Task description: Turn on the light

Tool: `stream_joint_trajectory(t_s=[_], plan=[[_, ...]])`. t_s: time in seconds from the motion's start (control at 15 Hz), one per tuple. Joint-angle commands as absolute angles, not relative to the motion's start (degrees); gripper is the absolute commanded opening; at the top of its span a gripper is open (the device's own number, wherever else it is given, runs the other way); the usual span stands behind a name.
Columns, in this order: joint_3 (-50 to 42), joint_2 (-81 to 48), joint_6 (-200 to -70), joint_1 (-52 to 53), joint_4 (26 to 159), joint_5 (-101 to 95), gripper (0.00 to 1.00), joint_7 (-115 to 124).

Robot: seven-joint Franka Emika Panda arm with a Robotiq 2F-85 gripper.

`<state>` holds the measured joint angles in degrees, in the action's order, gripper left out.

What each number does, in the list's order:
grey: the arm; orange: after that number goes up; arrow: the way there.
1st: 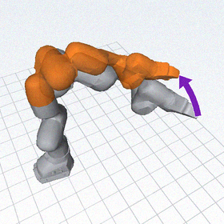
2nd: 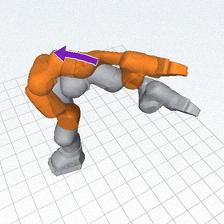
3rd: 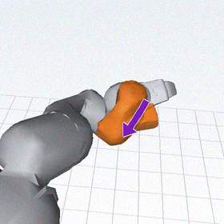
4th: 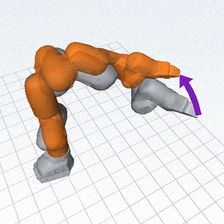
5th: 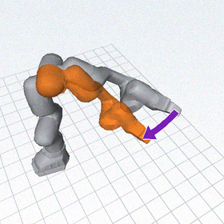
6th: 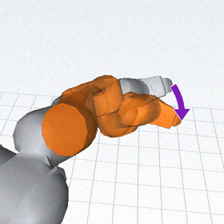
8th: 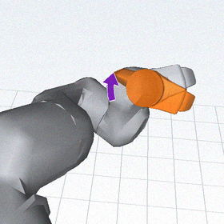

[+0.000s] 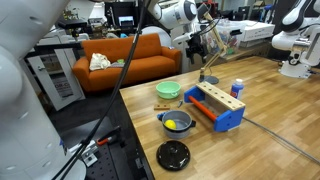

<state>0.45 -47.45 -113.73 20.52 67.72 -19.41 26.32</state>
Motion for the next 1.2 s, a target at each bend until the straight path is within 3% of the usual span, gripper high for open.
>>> stream_joint_trajectory(t_s=[0.0,0.87,0.93,1.13], plan=[[-1.4,-48.9,-113.8,21.6,65.8,-19.1,1.0,26.9],[-5.1,-66.0,-105.5,19.0,43.5,-13.5,1.0,27.1],[-4.1,-62.5,-109.4,18.8,50.0,-13.8,1.0,27.0],[-4.3,-63.5,-109.5,18.9,49.2,-13.8,1.0,27.0]])
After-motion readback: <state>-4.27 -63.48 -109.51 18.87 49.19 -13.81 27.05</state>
